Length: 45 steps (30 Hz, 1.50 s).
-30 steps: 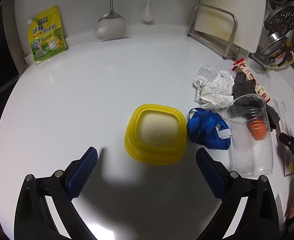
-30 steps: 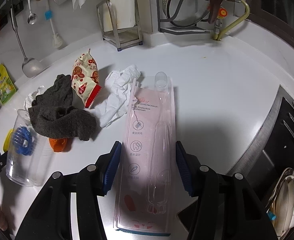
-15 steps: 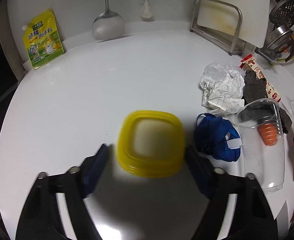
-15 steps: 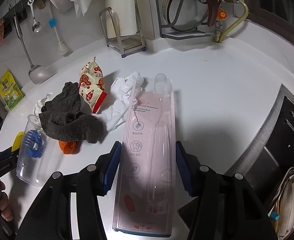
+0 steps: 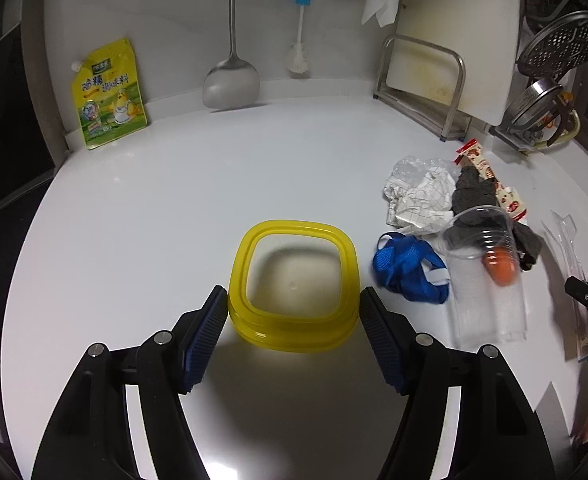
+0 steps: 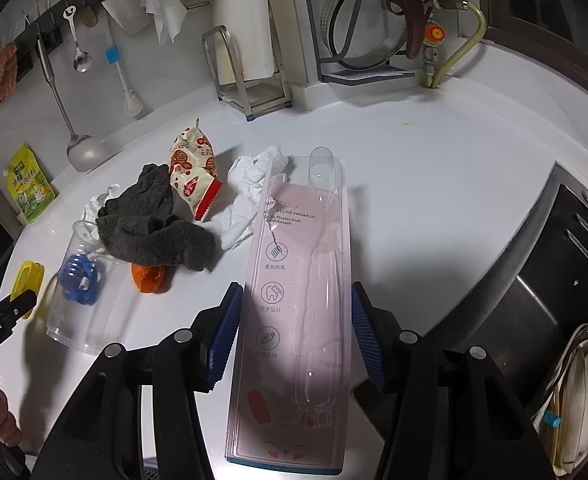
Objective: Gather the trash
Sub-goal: 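Lift and carry yellow lid and pink box over the grey bin with both tools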
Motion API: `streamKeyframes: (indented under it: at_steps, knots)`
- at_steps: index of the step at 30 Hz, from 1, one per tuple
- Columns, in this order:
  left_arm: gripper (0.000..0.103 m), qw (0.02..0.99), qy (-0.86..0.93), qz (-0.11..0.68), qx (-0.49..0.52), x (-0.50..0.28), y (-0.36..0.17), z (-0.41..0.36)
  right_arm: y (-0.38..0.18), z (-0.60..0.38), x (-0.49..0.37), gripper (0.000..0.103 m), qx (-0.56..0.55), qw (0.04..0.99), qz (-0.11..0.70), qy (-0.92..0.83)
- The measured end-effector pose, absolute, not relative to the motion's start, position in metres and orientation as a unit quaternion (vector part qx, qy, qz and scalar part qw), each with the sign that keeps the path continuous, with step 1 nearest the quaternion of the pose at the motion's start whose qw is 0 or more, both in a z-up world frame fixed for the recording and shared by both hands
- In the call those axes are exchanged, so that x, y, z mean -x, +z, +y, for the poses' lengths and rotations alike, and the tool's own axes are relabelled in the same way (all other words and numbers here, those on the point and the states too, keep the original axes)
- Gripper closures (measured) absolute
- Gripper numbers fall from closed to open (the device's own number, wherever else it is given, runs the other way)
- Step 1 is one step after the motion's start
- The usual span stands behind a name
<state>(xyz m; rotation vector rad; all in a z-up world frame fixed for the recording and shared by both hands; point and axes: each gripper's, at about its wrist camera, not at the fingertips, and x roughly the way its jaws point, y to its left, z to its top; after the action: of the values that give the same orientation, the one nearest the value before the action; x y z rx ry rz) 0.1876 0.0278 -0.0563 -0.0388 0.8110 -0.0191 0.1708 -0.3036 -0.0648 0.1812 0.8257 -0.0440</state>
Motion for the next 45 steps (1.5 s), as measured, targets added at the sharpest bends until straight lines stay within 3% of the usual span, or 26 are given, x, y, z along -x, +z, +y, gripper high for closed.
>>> streamKeyframes:
  at_steps: [18,32,45]
  knots:
    - [0.037,0.942,-0.06,0.33,-0.013,-0.053,-0.02,-0.01,-0.054,-0.263,-0.042,0.051,-0.11,0.917,0.383,0.007]
    - [0.037,0.942,-0.088,0.322,-0.044,0.028,-0.044,-0.038,-0.073,-0.226,0.054,0.051,-0.112,0.913,0.391,0.036]
    - [0.037,0.928,-0.101,0.355,-0.046,0.052,-0.079,-0.048,-0.108,-0.216,0.092,0.051,-0.113,0.899,0.419,0.055]
